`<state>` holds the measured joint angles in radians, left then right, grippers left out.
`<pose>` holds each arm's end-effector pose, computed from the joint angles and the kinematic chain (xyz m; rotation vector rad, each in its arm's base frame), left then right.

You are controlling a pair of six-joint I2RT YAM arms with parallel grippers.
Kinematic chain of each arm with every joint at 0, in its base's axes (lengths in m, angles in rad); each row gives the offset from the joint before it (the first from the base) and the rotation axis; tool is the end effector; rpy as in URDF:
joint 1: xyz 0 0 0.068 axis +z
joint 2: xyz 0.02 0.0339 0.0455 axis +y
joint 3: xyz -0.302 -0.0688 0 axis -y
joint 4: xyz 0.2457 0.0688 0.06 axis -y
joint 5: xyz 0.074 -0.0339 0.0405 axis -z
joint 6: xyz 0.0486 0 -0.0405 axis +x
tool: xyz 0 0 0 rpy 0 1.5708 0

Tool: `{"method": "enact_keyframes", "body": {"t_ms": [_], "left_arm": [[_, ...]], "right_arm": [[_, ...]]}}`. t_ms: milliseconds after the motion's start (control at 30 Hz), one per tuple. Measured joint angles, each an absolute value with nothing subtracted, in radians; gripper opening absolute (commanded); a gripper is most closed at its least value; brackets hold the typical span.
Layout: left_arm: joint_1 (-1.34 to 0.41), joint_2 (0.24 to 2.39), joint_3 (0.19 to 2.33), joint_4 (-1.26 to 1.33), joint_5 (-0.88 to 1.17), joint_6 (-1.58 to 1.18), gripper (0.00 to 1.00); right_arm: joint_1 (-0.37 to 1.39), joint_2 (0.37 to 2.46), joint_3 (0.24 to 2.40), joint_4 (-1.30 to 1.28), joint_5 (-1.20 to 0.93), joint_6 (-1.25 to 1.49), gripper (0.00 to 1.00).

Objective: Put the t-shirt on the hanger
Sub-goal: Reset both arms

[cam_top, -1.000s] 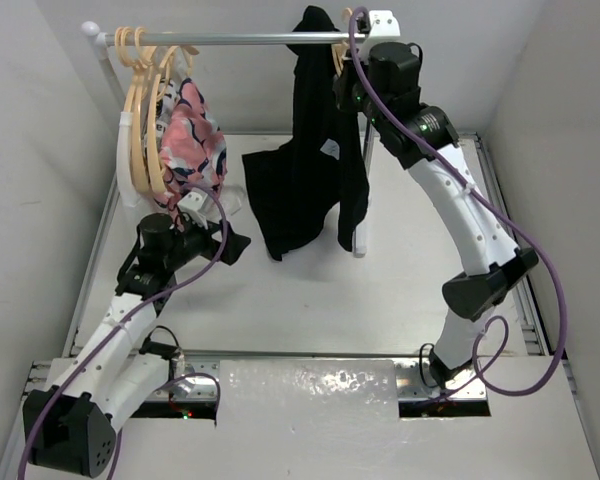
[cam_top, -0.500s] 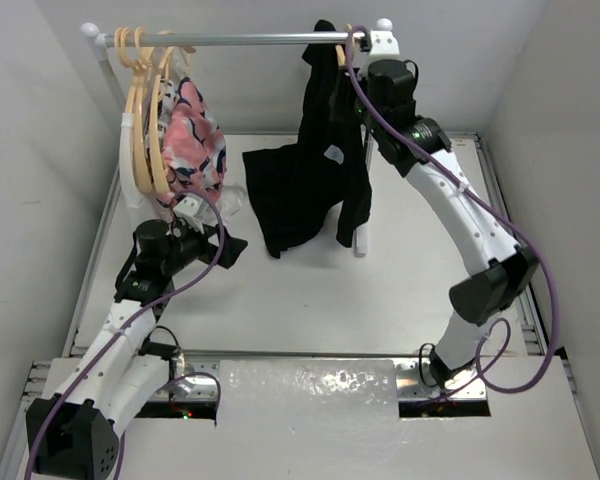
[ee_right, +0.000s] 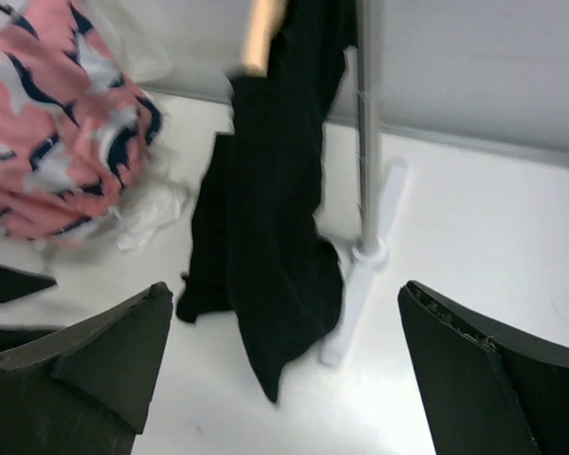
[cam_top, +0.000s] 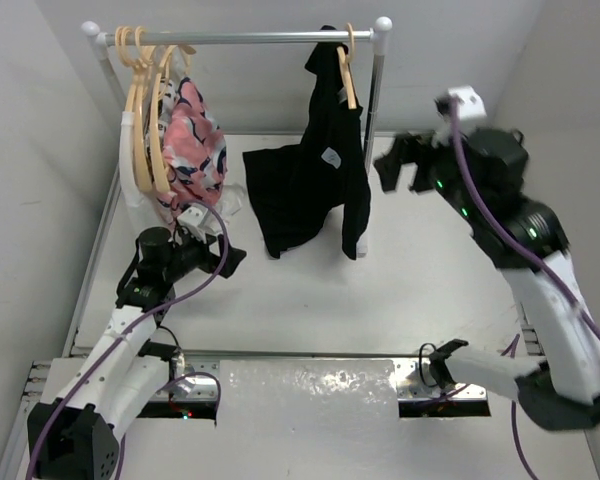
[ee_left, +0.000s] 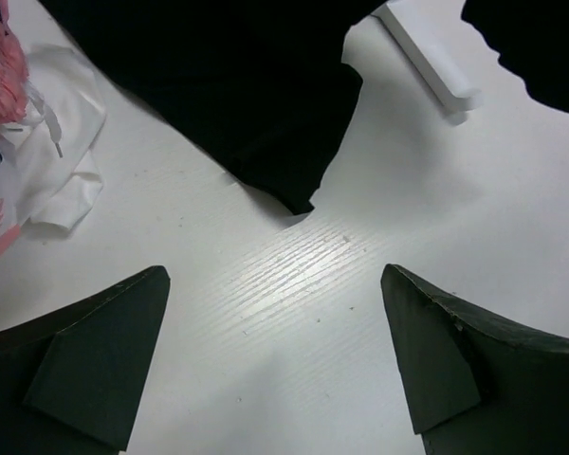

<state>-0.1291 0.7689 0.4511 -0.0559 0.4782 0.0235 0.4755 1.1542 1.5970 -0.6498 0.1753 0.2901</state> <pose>0.1599 -0.0433 0.2609 0.4624 1.8812 -0.5340 0.1936 0.0901 0.5241 -0.0385 1.7913 0.3962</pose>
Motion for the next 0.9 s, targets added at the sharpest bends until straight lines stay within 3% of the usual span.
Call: {"method": "enact_keyframes", "body": {"t_ms": [167,300,433,567,900], "left_arm": [[-0.130,0.731,0.420,-0.057,0.402,0.041,0.90],[-0.146,0.725,0.402,-0.052,0.314,0.060,0.90],[-0.173,0.728,0.382,-0.048,0.258,0.075,0.90],[-0.198,0.742,0.379,-0.037,0.223,0.079,0.89],[-0.226,0.743,0.376,-0.025,0.183,0.082,0.89]], "right_arm": [[0.475,0.882,1.317,-0.799,0.342,0.359,0.99],[0.473,0.834,1.010,-0.918,0.417,0.473,0.99],[0.474,0.786,0.678,-0.916,0.414,0.603,0.99],[0.474,0.609,0.440,-0.850,0.406,0.728,0.99],[0.474,0.451,0.260,-0.770,0.459,1.020,0.99]]}}
